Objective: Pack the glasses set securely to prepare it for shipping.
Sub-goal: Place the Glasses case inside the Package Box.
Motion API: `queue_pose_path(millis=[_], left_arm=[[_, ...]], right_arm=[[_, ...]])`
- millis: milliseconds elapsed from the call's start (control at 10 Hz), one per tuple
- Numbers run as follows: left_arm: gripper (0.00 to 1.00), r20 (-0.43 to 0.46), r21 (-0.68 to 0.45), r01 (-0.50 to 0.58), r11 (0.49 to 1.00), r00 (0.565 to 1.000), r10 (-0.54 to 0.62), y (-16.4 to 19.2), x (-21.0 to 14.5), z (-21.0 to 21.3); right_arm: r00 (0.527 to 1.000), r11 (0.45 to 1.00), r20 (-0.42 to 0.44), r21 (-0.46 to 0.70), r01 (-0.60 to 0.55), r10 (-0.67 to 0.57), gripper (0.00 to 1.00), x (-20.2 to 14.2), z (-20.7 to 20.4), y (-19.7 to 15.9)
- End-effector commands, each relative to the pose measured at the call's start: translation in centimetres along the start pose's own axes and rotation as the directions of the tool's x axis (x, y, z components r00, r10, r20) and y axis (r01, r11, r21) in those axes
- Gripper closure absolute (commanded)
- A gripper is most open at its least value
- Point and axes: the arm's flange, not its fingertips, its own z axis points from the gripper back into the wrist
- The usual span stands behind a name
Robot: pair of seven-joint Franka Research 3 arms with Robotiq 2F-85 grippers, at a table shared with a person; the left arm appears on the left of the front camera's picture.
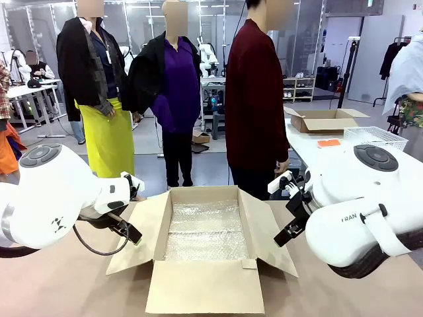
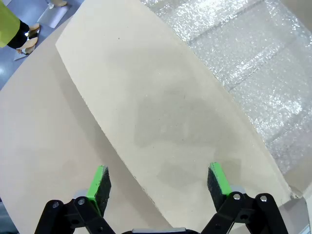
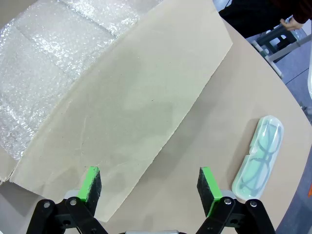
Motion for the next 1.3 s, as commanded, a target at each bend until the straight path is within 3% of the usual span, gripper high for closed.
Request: queue_pose_path(millis=[0,300,700,800,1000,1200], left_arm=[[0.0,0.001,0.001,-0.001,1.0,1.0,0.001,0.1,0.0,0.0],[0.0,0.0,0.0,0.0,1.0,1.0,0.0,0.0,0.0,0.0],[0.0,0.006,-0.235,0.108,0.966,0.994,-0.11,4.7,-1.1,6.5],[0.0,0.006,-0.235,0.149,0.96,0.988,-0.152,5.8,-1.5,7.8],[0.0,0.029,-0.348,0.246,0.905,0.967,-0.252,8.2,-2.4,10.6],[0.0,0.101,-0.378,0.334,0.864,0.942,-0.319,10.2,-4.1,12.4]], right_arm=[[1.0,1.0,0.003,0.001,0.001,-0.001,0.0,0.1,0.0,0.1],[1.0,1.0,0.0,0.0,0.0,0.0,0.0,0.0,0.0,0.0],[0.984,0.984,-0.008,0.004,0.18,-0.18,0.0,0.5,6.0,-5.3],[0.972,0.973,-0.019,-0.003,0.232,-0.232,0.0,0.6,6.6,-7.0],[0.946,0.947,-0.035,-0.02,0.322,-0.322,0.0,0.7,7.6,-9.9],[0.926,0.928,-0.07,-0.064,0.368,-0.372,0.0,1.0,7.4,-12.1]])
